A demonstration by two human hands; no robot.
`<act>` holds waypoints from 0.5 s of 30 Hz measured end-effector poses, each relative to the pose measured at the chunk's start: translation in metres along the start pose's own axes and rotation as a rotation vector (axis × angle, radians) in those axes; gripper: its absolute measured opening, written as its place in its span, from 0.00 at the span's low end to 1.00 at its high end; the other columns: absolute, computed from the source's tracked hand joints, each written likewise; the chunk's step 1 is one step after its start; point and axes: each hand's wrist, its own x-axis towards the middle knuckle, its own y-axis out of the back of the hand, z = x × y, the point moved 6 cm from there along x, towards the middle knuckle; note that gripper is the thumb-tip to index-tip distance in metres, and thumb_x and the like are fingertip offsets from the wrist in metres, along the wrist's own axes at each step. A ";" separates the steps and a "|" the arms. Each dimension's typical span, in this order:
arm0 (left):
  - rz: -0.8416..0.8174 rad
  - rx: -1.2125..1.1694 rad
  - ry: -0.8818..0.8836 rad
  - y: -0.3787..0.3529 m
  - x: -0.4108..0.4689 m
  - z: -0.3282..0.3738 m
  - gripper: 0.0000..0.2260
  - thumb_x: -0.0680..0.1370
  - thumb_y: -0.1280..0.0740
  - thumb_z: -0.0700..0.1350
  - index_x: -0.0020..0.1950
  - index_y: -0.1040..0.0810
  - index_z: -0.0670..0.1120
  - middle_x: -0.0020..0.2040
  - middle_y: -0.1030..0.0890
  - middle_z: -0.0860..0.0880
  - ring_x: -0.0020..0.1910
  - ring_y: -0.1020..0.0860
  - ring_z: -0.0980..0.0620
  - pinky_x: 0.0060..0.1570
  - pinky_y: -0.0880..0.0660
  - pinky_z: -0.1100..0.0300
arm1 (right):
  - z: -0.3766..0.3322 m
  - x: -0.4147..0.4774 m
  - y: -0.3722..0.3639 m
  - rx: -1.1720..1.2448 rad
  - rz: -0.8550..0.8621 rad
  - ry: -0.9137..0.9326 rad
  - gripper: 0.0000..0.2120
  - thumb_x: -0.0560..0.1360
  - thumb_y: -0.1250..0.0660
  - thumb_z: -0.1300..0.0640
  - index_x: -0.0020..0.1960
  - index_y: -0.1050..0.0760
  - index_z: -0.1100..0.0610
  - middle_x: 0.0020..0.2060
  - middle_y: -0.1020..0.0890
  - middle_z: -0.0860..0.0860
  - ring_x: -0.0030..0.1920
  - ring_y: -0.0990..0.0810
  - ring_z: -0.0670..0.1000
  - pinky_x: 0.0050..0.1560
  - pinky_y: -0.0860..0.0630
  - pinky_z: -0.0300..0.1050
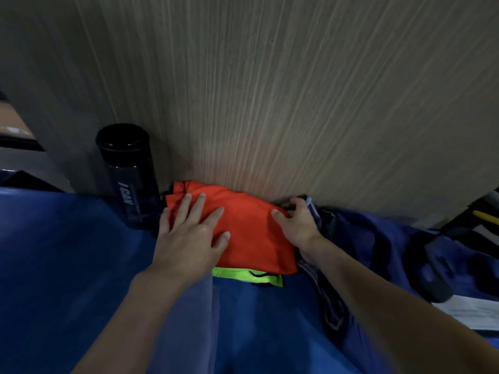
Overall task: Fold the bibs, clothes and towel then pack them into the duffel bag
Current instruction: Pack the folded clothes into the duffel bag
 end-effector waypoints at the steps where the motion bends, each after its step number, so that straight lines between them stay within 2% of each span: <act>1: -0.003 -0.005 -0.001 0.000 0.000 0.000 0.28 0.81 0.50 0.64 0.80 0.49 0.59 0.82 0.60 0.51 0.79 0.66 0.51 0.77 0.61 0.41 | 0.000 0.001 0.000 0.041 0.013 -0.011 0.31 0.77 0.31 0.52 0.76 0.41 0.57 0.66 0.27 0.55 0.62 0.26 0.53 0.63 0.28 0.45; 4: -0.002 -0.009 -0.001 0.000 0.000 0.000 0.28 0.81 0.50 0.64 0.80 0.48 0.59 0.82 0.59 0.51 0.79 0.66 0.50 0.77 0.60 0.41 | 0.001 0.002 0.000 0.093 0.015 -0.057 0.30 0.76 0.30 0.56 0.74 0.38 0.60 0.65 0.26 0.55 0.62 0.24 0.55 0.62 0.26 0.47; 8: -0.003 -0.031 -0.002 0.001 -0.001 0.001 0.27 0.81 0.49 0.63 0.80 0.48 0.59 0.82 0.59 0.51 0.79 0.66 0.50 0.77 0.60 0.40 | 0.002 0.002 -0.005 0.048 -0.068 -0.075 0.15 0.75 0.29 0.60 0.60 0.23 0.64 0.48 0.17 0.54 0.48 0.18 0.53 0.53 0.21 0.49; 10: -0.005 -0.039 -0.001 0.002 -0.002 0.000 0.27 0.82 0.49 0.63 0.80 0.48 0.59 0.82 0.59 0.51 0.79 0.66 0.50 0.77 0.60 0.41 | 0.000 0.002 -0.003 0.016 -0.076 -0.049 0.13 0.75 0.29 0.59 0.58 0.23 0.62 0.46 0.18 0.52 0.47 0.19 0.51 0.52 0.21 0.48; 12: 0.001 -0.045 -0.002 0.003 -0.003 0.000 0.27 0.82 0.49 0.63 0.80 0.47 0.59 0.82 0.58 0.51 0.79 0.65 0.50 0.77 0.60 0.41 | -0.008 0.000 0.002 0.008 -0.066 0.005 0.11 0.76 0.30 0.58 0.57 0.27 0.56 0.46 0.21 0.49 0.47 0.22 0.48 0.49 0.25 0.43; 15: 0.005 -0.049 -0.003 0.003 -0.003 0.000 0.27 0.82 0.48 0.62 0.80 0.47 0.58 0.82 0.58 0.51 0.79 0.65 0.50 0.77 0.60 0.41 | -0.016 -0.001 0.010 0.029 -0.038 0.096 0.15 0.77 0.30 0.55 0.59 0.31 0.56 0.49 0.22 0.50 0.50 0.22 0.48 0.52 0.24 0.44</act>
